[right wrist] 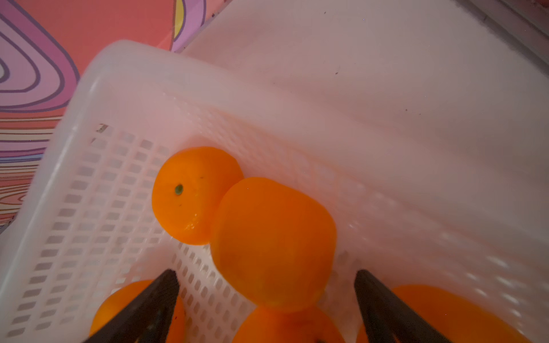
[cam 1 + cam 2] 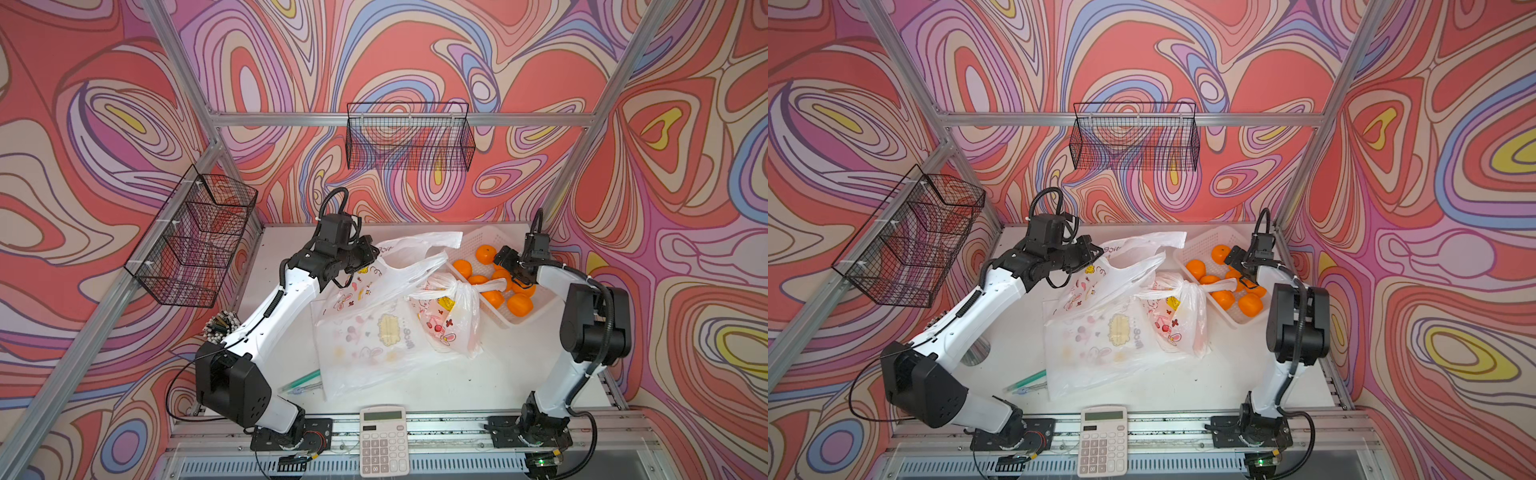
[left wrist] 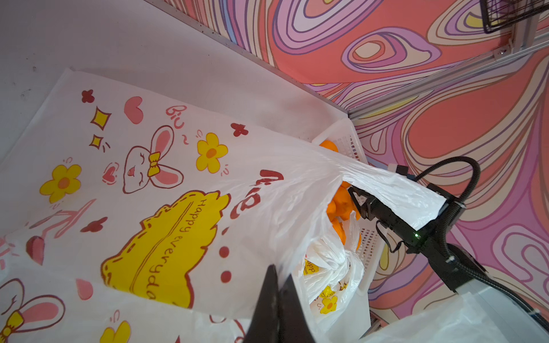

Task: Place the oranges into plastic bags & tie knots
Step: Pick up the orange from the basket.

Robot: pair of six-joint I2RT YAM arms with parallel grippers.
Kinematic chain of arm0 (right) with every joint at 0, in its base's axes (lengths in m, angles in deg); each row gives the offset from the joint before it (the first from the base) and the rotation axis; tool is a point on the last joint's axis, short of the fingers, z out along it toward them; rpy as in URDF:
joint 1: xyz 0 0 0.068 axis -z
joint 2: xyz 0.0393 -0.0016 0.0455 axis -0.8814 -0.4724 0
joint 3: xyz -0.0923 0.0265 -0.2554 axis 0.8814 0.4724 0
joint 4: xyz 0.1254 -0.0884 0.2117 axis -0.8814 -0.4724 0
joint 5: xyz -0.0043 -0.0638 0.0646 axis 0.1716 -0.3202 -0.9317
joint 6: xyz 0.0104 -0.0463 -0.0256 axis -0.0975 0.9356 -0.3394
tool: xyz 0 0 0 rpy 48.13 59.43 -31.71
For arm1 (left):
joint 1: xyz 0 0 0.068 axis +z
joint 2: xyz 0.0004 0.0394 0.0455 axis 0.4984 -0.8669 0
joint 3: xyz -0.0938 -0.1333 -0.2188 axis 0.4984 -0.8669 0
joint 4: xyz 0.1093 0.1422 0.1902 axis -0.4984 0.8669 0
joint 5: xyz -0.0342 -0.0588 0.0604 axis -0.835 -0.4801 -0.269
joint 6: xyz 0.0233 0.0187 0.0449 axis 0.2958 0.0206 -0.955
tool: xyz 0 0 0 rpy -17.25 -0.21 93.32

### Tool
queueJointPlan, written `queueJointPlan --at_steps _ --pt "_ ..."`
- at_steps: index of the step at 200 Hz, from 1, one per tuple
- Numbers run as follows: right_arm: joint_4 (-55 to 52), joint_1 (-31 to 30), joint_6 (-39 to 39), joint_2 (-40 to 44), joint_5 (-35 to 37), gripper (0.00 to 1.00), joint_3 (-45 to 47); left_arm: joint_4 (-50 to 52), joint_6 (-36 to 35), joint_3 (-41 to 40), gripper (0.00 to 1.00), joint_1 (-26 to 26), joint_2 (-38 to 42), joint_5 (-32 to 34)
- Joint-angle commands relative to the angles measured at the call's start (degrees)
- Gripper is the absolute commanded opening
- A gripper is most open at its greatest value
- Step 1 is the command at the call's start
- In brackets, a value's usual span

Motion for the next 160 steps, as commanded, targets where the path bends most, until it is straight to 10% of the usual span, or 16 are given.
queueJointPlan --at_steps 1,63,160 --pt "2.92 -0.01 -2.67 -3.54 0.55 0.94 -3.03 -1.13 0.51 -0.77 0.00 0.13 1.94 -0.80" --pt "2.37 0.01 -1.58 -5.70 -3.47 0.72 -4.43 -0.74 0.16 -1.74 0.00 0.09 2.49 -0.44" --pt "-6.82 -0.06 7.26 -4.85 -2.77 0.79 -4.38 -1.00 -0.10 -2.35 0.00 0.13 2.66 0.01"
